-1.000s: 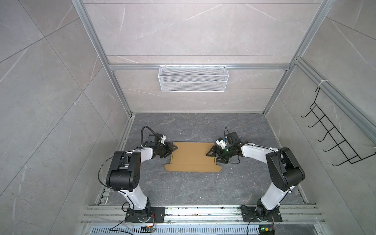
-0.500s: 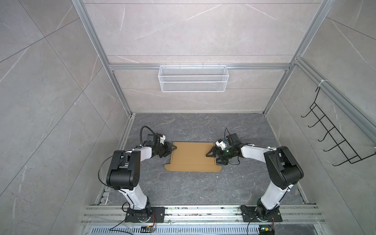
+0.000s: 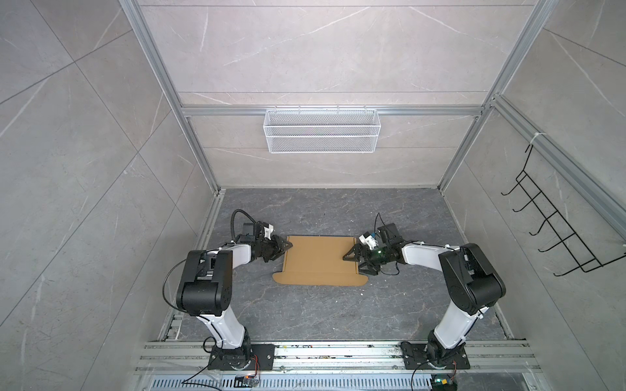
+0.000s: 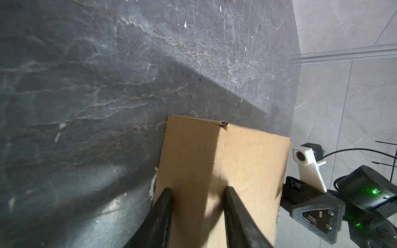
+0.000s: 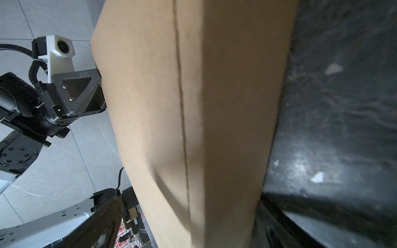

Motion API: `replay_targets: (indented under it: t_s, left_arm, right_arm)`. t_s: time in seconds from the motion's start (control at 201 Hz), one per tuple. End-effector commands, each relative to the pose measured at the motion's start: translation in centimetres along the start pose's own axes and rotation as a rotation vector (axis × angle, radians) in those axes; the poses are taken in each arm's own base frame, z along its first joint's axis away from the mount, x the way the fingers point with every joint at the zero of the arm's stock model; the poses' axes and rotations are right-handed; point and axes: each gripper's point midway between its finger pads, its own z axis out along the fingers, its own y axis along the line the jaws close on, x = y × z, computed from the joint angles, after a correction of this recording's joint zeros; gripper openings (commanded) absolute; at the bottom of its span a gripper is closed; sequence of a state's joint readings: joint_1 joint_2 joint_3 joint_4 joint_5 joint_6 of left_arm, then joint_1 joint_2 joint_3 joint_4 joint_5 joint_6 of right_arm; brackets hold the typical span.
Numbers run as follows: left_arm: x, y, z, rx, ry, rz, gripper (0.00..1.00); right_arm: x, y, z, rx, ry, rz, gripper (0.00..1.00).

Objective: Assemble paper box
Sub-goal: Turn over the paper box at the center of the table.

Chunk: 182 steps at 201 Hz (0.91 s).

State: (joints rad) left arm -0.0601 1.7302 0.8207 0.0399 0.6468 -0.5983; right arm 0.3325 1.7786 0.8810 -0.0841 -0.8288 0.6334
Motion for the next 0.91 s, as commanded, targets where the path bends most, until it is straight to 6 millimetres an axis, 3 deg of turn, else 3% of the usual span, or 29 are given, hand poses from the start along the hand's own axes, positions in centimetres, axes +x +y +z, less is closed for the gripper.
replay_targets:
  t_s: [0.0, 0.368, 0.756, 0.901]
  left_arm:
    - [3.8, 7.8, -0.2, -0.277, 0.066, -0.192, 0.39]
    - [3.6, 8.0, -0.4, -0.269, 0.060, -0.214, 0.37]
    - [3.6, 8.1, -0.4, -0.268, 0.060, -0.213, 0.37]
    - [3.6, 8.2, -0.4, -0.272, 0.061, -0.214, 0.37]
  right_arm:
    - [1.1, -1.1, 0.3, 0.027, 0.027, 0.040, 0.99]
    - [1.2, -1.5, 0.8, 0.016, 0.036, 0.062, 0.99]
    - [-1.2, 0.1, 1.8, -0.084, 0.014, 0.023, 0.89]
    - [-1.4, -2.1, 1.1, 0.012, 0.000, 0.038, 0.90]
